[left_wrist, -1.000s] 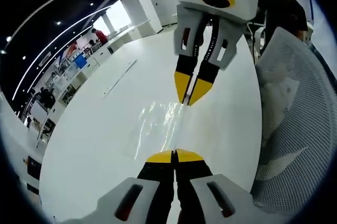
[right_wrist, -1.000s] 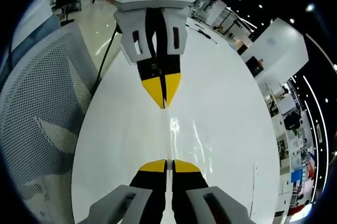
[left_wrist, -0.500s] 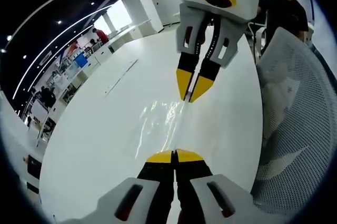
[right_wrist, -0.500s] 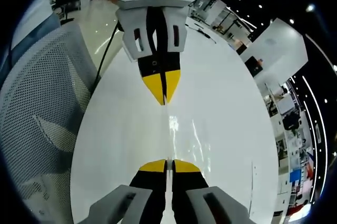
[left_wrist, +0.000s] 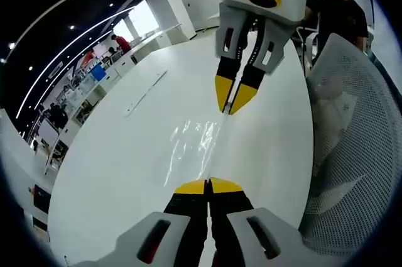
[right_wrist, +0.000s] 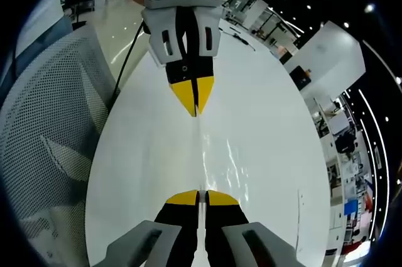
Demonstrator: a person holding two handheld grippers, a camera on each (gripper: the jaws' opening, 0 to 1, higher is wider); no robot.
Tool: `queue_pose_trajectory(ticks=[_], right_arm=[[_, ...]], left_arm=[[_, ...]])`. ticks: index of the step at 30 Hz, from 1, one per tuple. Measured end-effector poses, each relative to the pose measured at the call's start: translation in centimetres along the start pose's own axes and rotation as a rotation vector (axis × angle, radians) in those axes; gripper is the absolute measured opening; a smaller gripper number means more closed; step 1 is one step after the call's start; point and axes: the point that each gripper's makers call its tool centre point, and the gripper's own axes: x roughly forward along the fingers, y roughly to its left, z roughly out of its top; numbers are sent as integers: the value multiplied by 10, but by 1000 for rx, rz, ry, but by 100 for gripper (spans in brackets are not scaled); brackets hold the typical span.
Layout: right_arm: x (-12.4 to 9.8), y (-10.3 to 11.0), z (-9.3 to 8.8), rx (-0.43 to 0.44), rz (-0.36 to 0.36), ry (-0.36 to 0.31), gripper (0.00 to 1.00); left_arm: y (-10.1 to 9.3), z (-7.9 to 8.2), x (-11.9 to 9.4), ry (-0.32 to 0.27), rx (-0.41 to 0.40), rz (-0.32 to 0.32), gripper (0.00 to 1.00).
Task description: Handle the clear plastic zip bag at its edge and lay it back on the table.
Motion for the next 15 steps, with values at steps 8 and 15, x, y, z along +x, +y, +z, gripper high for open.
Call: queue_pose_trajectory(ticks=[8, 15], right_arm=[[-2, -1, -7, 7, -3, 12, 0], [-2, 1, -10, 11, -3, 17, 0]], left_arm=[[-1, -1, -1, 6, 1, -2, 0], [-2, -3, -2, 8, 1, -4, 0]])
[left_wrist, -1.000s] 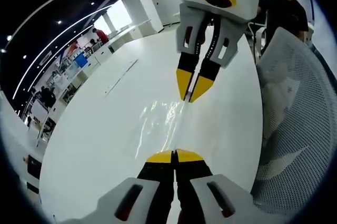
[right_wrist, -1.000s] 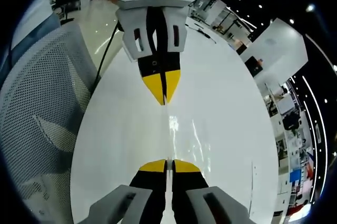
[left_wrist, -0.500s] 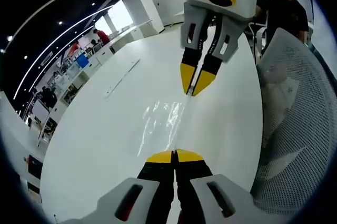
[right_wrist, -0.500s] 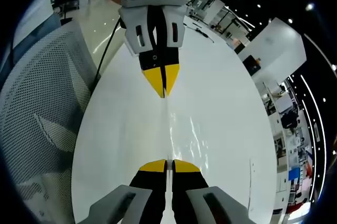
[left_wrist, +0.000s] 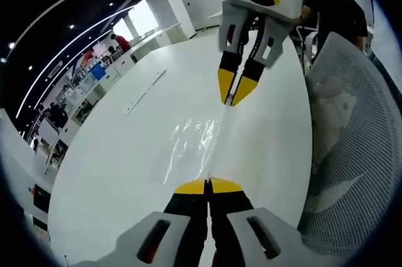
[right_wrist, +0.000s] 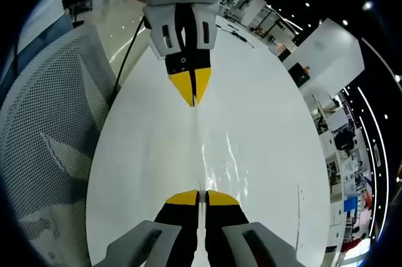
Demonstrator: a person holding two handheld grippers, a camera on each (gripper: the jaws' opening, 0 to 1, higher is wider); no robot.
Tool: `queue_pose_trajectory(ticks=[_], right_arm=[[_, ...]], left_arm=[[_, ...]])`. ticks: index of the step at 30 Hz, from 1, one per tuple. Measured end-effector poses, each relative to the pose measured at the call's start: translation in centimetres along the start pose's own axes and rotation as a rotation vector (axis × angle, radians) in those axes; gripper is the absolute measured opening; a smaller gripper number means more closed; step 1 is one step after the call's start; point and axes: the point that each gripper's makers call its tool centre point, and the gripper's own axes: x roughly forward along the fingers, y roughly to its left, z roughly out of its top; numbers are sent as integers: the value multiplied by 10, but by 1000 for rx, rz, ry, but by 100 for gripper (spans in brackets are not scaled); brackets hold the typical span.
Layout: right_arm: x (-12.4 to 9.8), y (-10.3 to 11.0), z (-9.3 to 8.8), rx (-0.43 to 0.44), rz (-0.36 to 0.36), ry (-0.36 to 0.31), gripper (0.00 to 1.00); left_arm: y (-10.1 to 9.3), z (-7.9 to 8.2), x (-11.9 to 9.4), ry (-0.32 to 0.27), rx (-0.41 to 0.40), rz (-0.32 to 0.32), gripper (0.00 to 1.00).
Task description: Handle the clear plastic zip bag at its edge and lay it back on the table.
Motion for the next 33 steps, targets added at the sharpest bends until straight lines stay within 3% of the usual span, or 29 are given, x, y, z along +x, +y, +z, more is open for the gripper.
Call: queue_pose_trajectory(ticks=[33], right_arm=[[-1, 1, -13, 8, 6, 21, 0]], left_arm=[[2, -10, -1, 17, -10, -2, 0]])
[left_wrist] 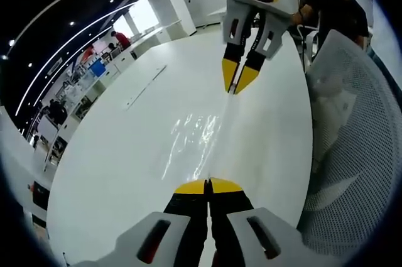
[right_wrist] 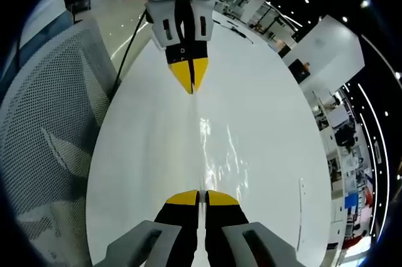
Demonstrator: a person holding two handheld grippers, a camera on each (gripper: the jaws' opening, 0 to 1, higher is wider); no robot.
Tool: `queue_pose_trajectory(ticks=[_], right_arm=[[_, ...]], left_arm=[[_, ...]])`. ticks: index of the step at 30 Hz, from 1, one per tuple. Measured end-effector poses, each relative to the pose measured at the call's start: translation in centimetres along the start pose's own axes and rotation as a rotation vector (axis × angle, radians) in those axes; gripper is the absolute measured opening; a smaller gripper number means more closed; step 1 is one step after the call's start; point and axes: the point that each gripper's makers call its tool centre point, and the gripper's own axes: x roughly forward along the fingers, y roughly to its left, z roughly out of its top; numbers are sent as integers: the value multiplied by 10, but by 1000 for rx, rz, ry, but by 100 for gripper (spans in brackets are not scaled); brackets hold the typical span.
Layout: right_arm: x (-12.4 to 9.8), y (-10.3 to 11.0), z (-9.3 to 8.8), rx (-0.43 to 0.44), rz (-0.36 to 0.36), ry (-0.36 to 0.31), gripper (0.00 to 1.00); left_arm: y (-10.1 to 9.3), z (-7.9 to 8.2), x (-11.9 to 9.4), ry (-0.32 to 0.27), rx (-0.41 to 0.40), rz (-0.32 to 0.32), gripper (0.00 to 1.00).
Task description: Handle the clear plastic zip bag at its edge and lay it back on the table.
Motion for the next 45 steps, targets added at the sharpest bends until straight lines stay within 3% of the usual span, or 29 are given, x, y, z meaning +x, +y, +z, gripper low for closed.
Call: queue_pose_trajectory(ticks=[32, 34, 36, 42, 45], right_arm=[[-3, 3, -6, -30, -5, 9, 0], [-6, 2, -3, -21, 1, -6, 1], [-9, 1, 10, -5, -4, -68, 4], [-14, -10, 19, -11, -16, -82, 7], [-18, -17, 25, -25, -30, -100, 14]], left_arm=[[-7, -2, 1, -3, 10, -6, 0], [-8, -3, 1, -1, 14, -5, 0], [-9, -3, 1, -3, 12, -10, 0], [-11, 0, 2, -1, 33, -10, 0], [-9, 3, 1, -6, 39, -6, 0]])
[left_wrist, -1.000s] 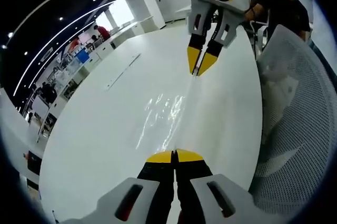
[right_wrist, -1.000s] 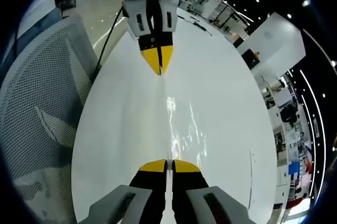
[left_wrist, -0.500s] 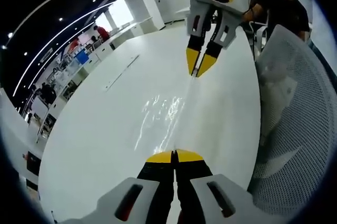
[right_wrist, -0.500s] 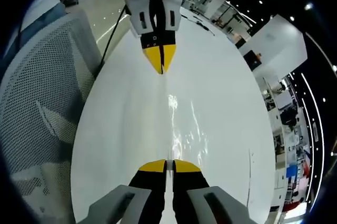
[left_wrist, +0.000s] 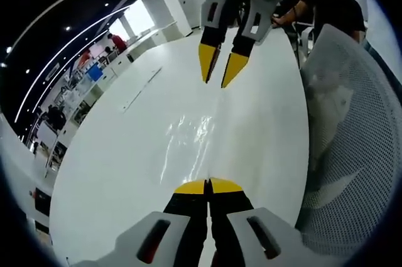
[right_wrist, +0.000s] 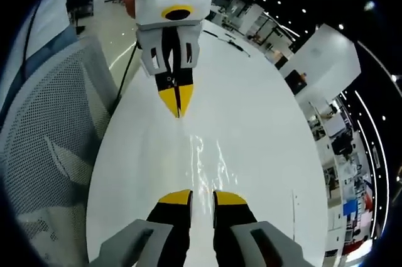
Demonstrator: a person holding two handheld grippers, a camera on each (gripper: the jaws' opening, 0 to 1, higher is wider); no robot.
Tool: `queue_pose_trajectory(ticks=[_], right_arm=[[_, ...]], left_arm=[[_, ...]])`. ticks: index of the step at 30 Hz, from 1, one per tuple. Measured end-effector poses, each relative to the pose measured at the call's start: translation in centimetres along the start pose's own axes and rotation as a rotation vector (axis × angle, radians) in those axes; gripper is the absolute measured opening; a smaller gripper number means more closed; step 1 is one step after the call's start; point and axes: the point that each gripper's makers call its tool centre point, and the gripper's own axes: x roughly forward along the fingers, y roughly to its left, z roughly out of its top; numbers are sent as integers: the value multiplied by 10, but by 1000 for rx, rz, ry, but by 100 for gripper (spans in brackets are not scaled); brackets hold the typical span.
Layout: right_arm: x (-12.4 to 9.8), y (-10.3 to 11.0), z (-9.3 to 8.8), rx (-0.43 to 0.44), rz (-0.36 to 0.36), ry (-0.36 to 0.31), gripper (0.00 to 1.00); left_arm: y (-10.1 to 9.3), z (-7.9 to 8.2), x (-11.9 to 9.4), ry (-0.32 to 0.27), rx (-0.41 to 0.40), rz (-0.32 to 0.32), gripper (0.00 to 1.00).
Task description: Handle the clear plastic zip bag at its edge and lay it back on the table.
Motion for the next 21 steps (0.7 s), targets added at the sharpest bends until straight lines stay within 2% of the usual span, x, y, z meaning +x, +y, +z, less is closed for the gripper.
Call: queue_pose_trajectory(ticks=[2, 9, 21], right_arm=[[-3, -6, 4, 7, -11, -13, 18], [-6, -22, 14, 65, -37, -46, 18], [11, -8, 36, -17, 23, -36, 18]], left_arm=[[0, 0, 0, 1, 6, 1, 0], [-2, 0, -2, 3, 18, -4, 0], [-2, 2, -2, -1, 22, -3, 0]])
